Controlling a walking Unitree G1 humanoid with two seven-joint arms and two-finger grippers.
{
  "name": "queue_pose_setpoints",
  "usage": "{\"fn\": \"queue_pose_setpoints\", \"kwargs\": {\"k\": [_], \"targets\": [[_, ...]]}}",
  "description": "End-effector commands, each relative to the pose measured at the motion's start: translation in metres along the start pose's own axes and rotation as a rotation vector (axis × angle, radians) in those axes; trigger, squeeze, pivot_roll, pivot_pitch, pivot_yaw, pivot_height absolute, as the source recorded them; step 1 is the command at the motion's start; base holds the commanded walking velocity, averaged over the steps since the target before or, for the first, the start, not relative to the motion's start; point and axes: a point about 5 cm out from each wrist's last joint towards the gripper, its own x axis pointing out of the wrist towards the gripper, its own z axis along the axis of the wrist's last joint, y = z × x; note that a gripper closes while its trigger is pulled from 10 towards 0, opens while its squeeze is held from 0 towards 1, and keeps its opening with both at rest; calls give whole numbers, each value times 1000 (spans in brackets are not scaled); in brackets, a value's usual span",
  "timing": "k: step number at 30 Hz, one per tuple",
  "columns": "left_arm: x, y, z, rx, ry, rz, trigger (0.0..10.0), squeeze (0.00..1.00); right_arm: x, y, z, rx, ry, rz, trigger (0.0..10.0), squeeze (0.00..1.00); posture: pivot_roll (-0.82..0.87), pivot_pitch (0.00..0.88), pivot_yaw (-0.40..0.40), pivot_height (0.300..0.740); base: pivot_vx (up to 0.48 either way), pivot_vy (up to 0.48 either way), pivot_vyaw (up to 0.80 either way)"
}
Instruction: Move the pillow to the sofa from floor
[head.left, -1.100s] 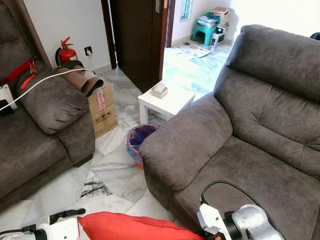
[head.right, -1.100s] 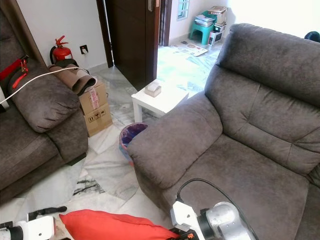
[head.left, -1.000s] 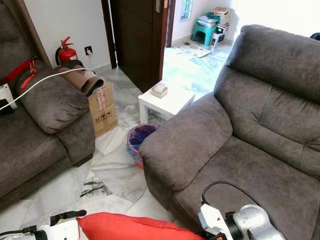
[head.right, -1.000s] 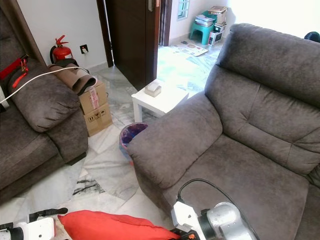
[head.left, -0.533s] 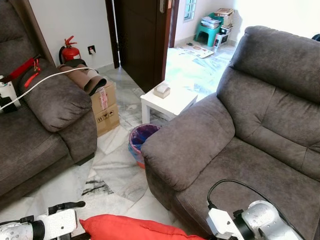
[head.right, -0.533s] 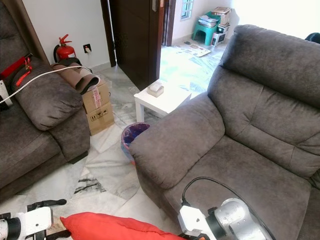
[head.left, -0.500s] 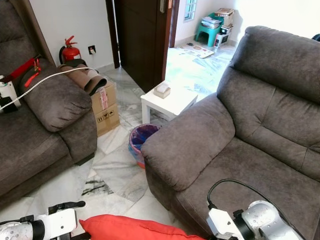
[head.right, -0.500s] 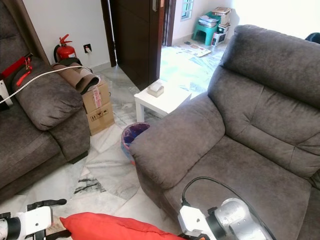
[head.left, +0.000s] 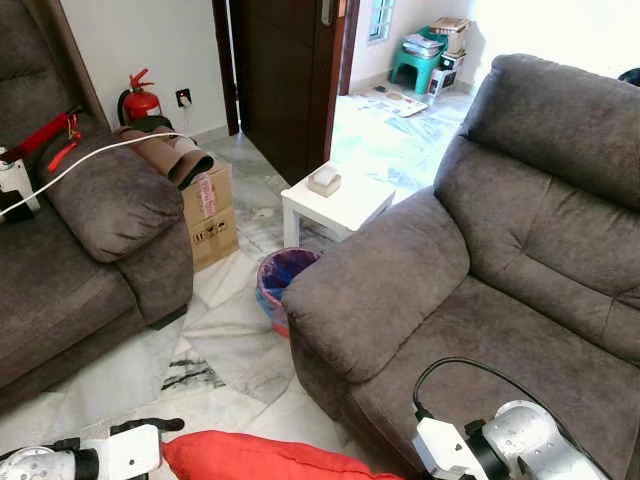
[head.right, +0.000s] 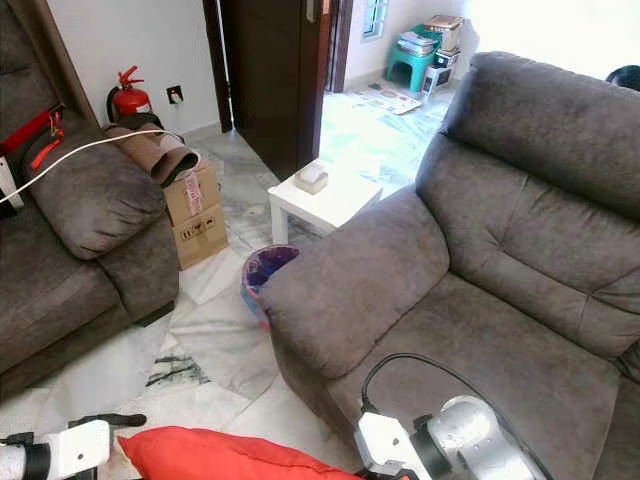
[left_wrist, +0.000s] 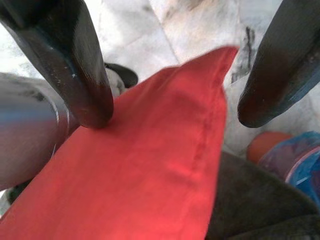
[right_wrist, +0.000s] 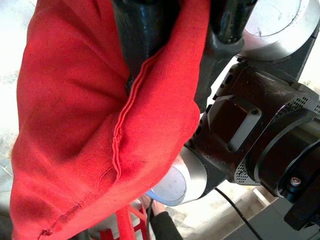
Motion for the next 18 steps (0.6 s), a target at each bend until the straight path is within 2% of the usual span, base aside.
{"fn": "queue_pose_setpoints", "kwargs": {"k": [1, 11, 18], "targets": [[1, -1, -2, -25, 5, -22, 10000, 0, -1, 1, 16, -71, -56, 38, 10000, 0, 184, 100, -59, 740, 0, 0, 0], [20, 0, 8, -28, -34, -38, 10000, 0, -3, 6, 18, -67, -67, 43, 10000, 0, 168, 94, -67, 740, 0, 0, 0], [36, -6, 14, -105, -88, -42, 10000, 0, -5, 7, 19, -65, -67, 46, 10000, 0, 158, 98, -76, 740, 0, 0, 0]]}}
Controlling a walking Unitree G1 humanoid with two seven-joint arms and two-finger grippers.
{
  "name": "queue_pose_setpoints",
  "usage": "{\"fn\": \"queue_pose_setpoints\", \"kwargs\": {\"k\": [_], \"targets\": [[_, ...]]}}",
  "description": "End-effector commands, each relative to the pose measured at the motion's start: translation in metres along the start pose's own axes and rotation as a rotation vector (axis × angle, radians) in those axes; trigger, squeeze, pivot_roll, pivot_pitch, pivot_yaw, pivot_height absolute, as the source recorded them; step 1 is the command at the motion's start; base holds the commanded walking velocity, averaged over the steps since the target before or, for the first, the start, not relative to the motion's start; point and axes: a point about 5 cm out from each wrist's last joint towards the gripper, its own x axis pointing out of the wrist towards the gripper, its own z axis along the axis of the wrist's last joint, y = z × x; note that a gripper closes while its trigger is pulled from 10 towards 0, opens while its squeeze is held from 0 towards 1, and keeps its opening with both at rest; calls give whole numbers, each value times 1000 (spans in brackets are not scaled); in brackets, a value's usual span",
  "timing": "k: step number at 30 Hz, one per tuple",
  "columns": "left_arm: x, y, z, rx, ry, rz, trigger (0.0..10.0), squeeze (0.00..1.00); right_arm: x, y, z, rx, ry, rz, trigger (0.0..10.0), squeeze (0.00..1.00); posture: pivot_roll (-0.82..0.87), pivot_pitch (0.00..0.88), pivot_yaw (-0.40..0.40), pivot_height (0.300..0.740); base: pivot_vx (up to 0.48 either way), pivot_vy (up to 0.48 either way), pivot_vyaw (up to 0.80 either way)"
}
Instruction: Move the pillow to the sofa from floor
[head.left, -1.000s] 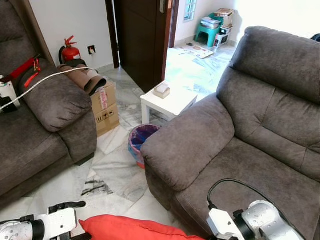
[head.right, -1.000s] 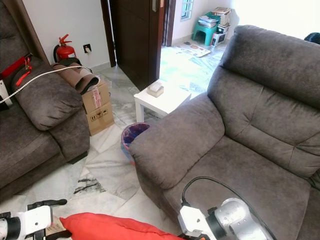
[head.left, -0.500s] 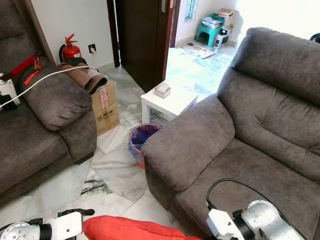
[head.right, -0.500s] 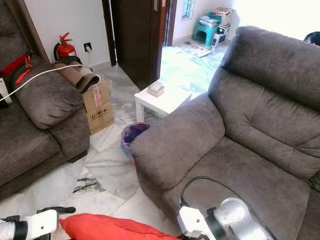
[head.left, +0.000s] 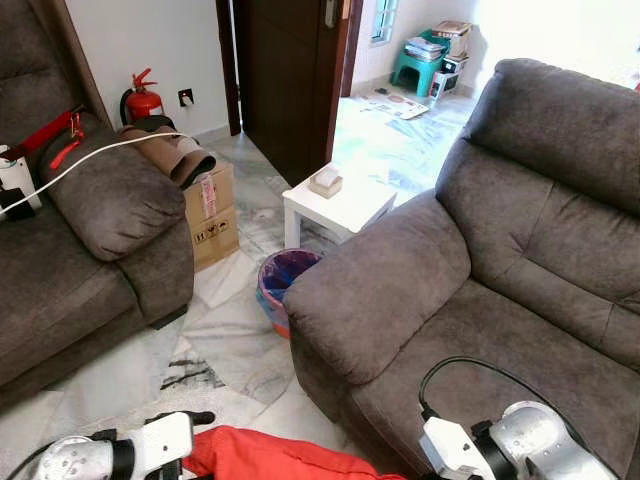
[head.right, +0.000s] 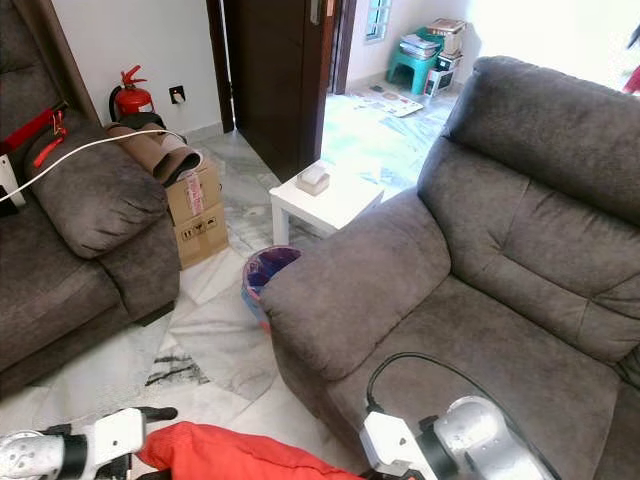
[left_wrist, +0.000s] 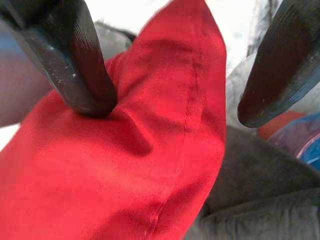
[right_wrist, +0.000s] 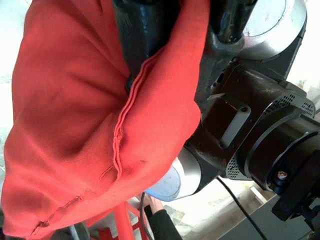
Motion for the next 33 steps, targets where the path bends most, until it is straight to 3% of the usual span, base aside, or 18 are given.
{"fn": "queue_pose_setpoints", "kwargs": {"k": [1, 8, 14, 15, 16, 17, 18, 33], "targets": [[5, -10, -2, -28, -2, -45, 10000, 0, 1, 1, 16, -73, -54, 44, 10000, 0, 157, 100, -79, 740, 0, 0, 0], [14, -23, -2, -102, -29, -115, 10000, 0, 1, 0, 18, -75, -54, 43, 10000, 0, 154, 105, -82, 740, 0, 0, 0], [11, -30, -6, -101, 4, -196, 10000, 0, 2, -1, 17, -74, -52, 42, 10000, 0, 157, 109, -81, 740, 0, 0, 0], [10, -31, -7, -99, 12, -202, 4941, 0, 3, -1, 18, -75, -54, 43, 10000, 0, 158, 113, -81, 740, 0, 0, 0], [10, -31, -6, -97, 12, -203, 4941, 0, 3, -1, 18, -75, -54, 43, 10000, 0, 158, 114, -81, 740, 0, 0, 0], [10, -31, -6, -97, 11, -203, 1529, 0, 3, -1, 18, -76, -55, 44, 10000, 0, 157, 115, -81, 740, 0, 0, 0], [10, -31, -6, -106, 9, -203, 0, 0, 3, -1, 18, -76, -55, 44, 10000, 0, 157, 116, -81, 740, 0, 0, 0], [8, -36, -8, -127, 30, -250, 0, 0, 4, -3, 17, -76, -48, 35, 10000, 0, 163, 113, -78, 740, 0, 0, 0]]}}
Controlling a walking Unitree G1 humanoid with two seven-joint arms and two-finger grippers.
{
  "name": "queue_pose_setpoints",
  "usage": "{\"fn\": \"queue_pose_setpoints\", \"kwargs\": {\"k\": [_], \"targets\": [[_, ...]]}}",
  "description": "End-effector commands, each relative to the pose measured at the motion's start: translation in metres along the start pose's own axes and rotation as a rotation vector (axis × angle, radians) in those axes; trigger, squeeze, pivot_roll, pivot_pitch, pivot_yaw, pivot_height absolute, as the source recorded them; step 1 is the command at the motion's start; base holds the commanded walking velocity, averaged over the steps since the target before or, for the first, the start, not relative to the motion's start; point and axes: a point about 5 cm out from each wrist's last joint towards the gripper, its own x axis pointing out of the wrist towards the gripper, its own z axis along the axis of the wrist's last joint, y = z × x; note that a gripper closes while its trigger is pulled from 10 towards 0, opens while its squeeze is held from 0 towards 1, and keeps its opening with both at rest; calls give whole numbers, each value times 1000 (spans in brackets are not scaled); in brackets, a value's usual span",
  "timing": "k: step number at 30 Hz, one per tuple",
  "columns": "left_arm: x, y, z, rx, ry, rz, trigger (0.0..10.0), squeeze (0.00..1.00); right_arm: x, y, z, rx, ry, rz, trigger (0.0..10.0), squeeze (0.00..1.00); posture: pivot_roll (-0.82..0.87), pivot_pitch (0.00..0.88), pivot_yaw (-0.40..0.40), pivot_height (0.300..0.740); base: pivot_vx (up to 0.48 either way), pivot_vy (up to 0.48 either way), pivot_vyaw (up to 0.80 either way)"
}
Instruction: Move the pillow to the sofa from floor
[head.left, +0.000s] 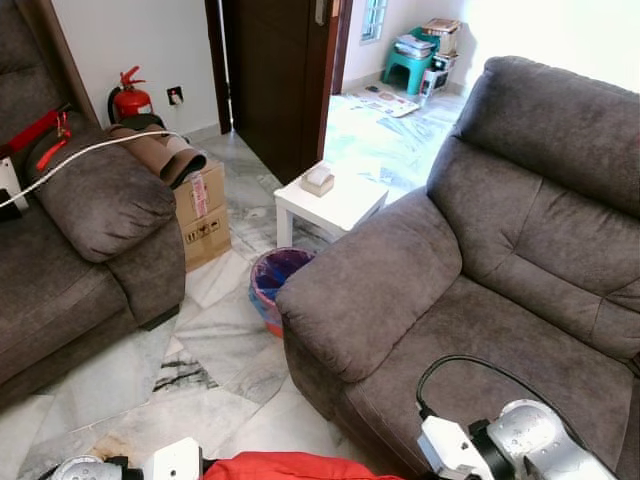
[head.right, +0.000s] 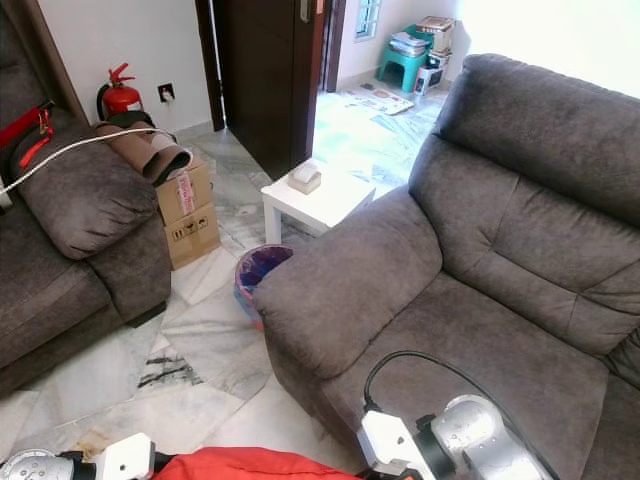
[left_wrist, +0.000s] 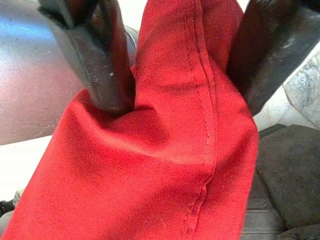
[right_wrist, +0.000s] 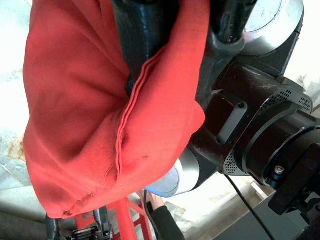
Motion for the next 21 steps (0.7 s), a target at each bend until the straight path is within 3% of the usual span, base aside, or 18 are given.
{"fn": "queue_pose_setpoints", "kwargs": {"k": [1, 21], "targets": [[3, -7, -2, -1, 12, -52, 0, 0, 0, -2, 15, -72, -34, 25, 10000, 0, 163, 113, -78, 740, 0, 0, 0], [1, -8, -1, -2, 26, -67, 0, 0, 3, -4, 14, -74, -42, 18, 10000, 0, 170, 109, -77, 740, 0, 0, 0]]}}
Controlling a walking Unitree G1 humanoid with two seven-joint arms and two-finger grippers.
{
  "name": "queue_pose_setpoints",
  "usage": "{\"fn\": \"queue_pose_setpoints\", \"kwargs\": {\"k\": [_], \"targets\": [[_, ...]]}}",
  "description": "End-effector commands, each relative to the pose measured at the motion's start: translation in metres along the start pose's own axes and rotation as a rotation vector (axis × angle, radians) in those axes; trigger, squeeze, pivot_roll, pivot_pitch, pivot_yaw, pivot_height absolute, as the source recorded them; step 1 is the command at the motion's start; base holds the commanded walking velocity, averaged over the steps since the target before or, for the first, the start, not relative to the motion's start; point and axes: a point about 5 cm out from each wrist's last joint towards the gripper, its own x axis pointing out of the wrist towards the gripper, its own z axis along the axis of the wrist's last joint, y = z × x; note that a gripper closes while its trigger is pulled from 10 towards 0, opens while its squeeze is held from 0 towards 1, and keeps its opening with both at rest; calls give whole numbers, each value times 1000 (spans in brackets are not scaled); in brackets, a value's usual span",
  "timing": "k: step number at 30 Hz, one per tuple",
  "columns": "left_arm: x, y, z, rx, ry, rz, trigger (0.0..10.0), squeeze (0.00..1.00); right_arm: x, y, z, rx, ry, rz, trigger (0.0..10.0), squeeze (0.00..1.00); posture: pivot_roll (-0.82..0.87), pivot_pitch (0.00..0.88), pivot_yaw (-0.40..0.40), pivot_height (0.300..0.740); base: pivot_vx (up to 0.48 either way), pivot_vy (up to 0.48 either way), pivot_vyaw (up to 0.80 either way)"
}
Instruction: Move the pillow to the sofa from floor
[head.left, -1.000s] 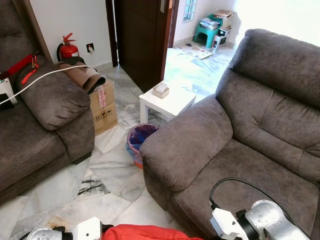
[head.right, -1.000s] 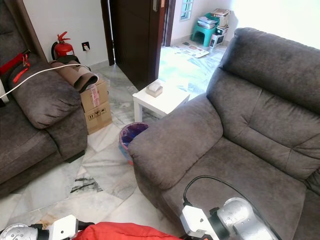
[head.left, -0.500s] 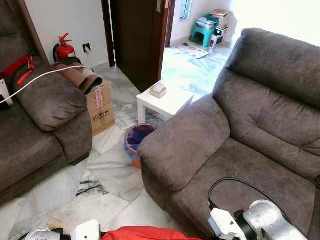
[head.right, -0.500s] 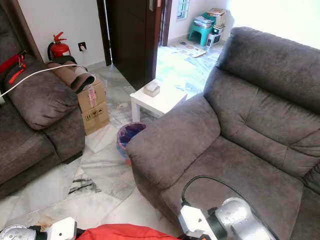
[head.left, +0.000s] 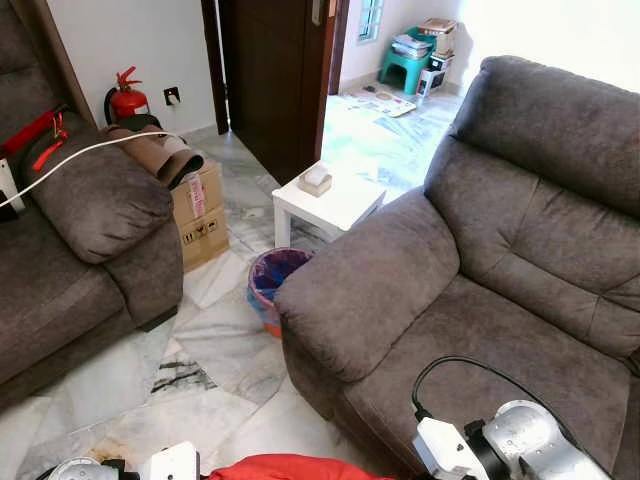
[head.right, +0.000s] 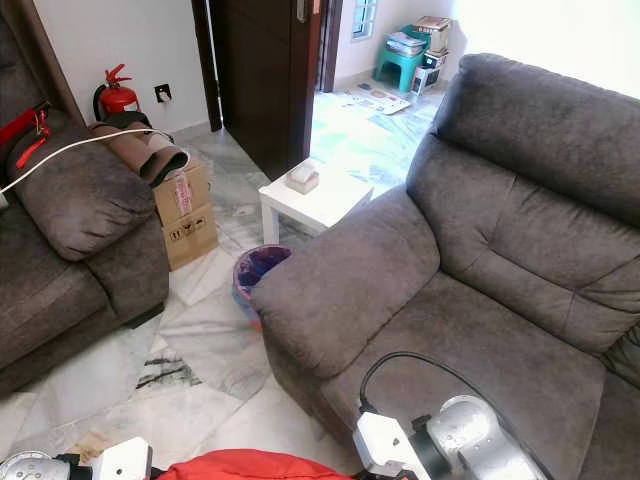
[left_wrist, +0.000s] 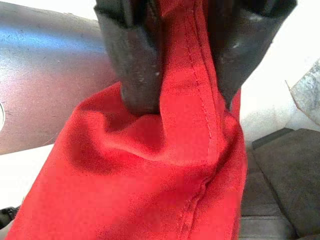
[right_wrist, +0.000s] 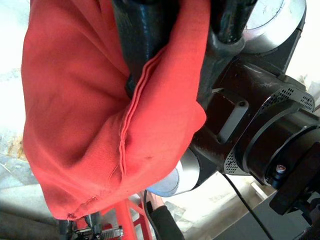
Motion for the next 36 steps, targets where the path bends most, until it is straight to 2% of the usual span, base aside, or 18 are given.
{"fn": "queue_pose_setpoints", "kwargs": {"k": [1, 8, 21, 27, 29, 32, 33, 34, 35, 36], "targets": [[3, -5, 1, 11, 3, -49, 0, 0, -1, -3, 13, -67, -42, 11, 10000, 0, 171, 109, -77, 740, 0, 0, 0], [1, -2, 3, 6, 0, -37, 0, 0, -1, -4, 14, -67, -43, 8, 10000, 0, 171, 111, -76, 740, 0, 0, 0], [2, -5, 3, 7, 8, -41, 0, 0, 3, -6, 13, -71, -51, -4, 10000, 0, 175, 97, -72, 740, 0, 0, 0], [4, -5, 8, 15, -18, -29, 0, 0, 4, -6, 12, -70, -53, -8, 10000, 0, 174, 92, -70, 740, 0, 0, 0], [6, 1, 15, 20, -60, 29, 0, 0, 7, -8, 11, -76, -66, -36, 10000, 0, 174, 89, -70, 740, 0, 0, 0], [7, 17, 32, 8, -165, 174, 0, 0, 8, -16, 14, -66, -146, -132, 10000, 0, 176, 88, -72, 740, 0, 0, 0], [6, 33, 45, 15, -225, 336, 0, 0, 8, -23, 15, -47, -214, -219, 10000, 0, 182, 93, -74, 740, 0, 0, 0], [6, 33, 45, 15, -225, 336, 0, 0, 8, -23, 15, -47, -214, -219, 10000, 0, 182, 93, -74, 740, 0, 0, 0], [6, 39, 50, 15, -248, 402, 0, 0, 7, -26, 14, -37, -240, -256, 10000, 0, 182, 93, -74, 740, 0, 0, 0], [5, 50, 58, 2, -275, 528, 3216, 0, 7, -32, 10, -13, -268, -343, 10000, 0, 186, 95, -76, 740, 0, 0, 0]]}}
